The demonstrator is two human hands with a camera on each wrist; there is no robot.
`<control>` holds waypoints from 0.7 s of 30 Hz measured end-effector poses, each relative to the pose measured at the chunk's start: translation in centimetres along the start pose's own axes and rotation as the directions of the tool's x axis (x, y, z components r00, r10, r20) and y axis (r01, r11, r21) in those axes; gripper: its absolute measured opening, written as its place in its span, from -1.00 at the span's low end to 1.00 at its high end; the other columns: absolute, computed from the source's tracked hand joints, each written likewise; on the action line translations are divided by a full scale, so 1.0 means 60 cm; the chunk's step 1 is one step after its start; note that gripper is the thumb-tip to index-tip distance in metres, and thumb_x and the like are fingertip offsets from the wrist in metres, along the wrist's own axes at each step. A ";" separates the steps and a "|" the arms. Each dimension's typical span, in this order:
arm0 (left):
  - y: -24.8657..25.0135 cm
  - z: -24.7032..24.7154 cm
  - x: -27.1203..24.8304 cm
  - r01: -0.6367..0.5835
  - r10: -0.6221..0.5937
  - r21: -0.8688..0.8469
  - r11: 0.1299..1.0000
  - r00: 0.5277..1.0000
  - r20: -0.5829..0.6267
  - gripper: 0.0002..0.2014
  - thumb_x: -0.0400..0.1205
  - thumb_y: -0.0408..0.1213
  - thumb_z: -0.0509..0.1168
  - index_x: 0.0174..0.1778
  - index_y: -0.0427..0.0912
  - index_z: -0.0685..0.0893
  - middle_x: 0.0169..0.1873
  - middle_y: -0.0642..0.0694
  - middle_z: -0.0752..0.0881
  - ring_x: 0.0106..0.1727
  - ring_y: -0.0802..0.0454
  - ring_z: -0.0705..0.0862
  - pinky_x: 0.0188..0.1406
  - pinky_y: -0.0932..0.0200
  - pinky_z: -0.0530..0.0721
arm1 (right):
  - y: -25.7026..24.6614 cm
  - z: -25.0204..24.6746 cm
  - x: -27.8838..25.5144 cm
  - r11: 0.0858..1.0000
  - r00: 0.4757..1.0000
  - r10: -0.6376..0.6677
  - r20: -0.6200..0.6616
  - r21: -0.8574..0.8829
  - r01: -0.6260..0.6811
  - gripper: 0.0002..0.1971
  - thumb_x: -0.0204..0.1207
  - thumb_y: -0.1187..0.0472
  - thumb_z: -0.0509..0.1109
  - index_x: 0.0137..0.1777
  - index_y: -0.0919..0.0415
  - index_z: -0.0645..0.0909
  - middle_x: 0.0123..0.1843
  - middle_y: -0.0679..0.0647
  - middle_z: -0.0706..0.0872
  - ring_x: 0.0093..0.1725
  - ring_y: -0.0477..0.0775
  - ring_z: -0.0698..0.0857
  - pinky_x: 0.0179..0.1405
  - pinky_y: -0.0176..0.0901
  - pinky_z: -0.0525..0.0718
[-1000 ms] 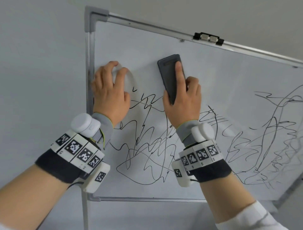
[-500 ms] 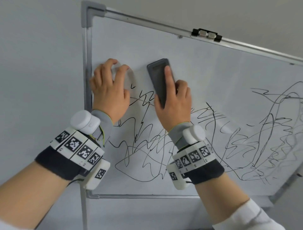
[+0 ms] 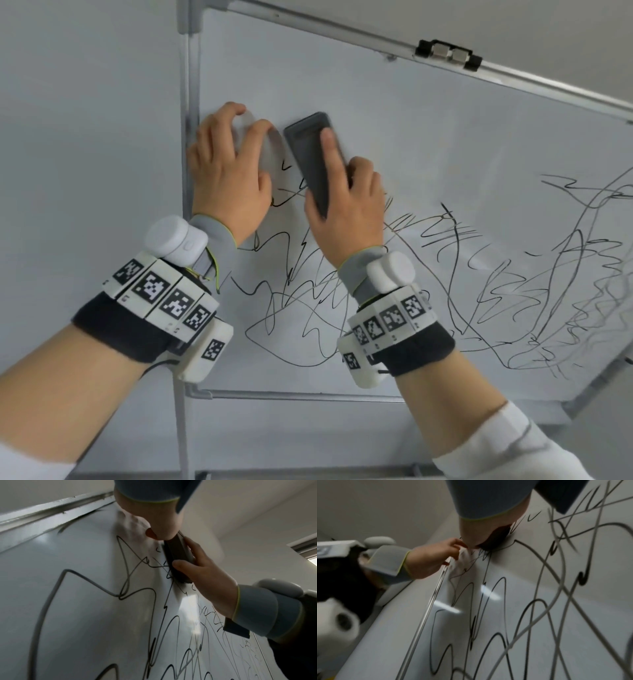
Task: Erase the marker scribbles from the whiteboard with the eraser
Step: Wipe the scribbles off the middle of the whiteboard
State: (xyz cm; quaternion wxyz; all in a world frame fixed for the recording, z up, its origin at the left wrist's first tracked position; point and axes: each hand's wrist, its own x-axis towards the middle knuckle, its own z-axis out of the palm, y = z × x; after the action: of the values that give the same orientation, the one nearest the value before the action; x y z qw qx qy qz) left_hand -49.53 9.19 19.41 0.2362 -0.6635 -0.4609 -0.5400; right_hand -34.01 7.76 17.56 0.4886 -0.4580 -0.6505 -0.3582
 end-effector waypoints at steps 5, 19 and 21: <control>-0.009 -0.005 -0.010 0.065 -0.066 0.065 0.996 0.998 0.015 -0.39 0.30 -0.32 -0.12 0.27 -0.02 0.49 0.44 -0.27 0.33 0.39 -0.34 0.29 0.23 -0.20 0.33 | 0.013 -0.003 0.014 0.995 0.992 0.101 -0.077 0.007 -0.101 -0.32 0.41 0.10 0.33 0.55 0.21 0.29 -0.01 0.30 0.53 -0.19 0.29 0.49 -0.12 0.06 0.56; -0.026 -0.025 -0.032 0.109 -0.114 0.098 0.989 0.992 0.047 -0.37 0.38 -0.44 0.09 0.36 0.13 0.48 0.57 -0.31 0.10 0.52 -0.40 0.12 0.37 -0.28 0.22 | -0.023 0.004 0.001 0.999 0.999 0.053 -0.005 0.010 -0.053 -0.33 0.36 0.14 0.39 0.53 0.16 0.40 -0.04 0.28 0.55 -0.21 0.29 0.50 -0.17 0.05 0.56; -0.031 -0.026 -0.034 0.106 -0.111 0.082 0.991 0.992 0.061 -0.38 0.40 -0.45 0.12 0.38 0.13 0.48 0.58 -0.31 0.06 0.53 -0.40 0.11 0.41 -0.29 0.19 | -0.035 0.012 -0.024 1.000 0.999 -0.004 0.046 0.013 0.004 -0.34 0.36 0.14 0.37 0.53 0.11 0.41 -0.05 0.28 0.56 -0.22 0.28 0.50 -0.22 0.06 0.55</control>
State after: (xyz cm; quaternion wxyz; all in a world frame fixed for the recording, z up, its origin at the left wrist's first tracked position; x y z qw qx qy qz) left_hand -51.90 8.05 17.65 0.2170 -0.6451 -0.5246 -0.5114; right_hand -36.06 7.40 15.93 0.4757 -0.4617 -0.6648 -0.3445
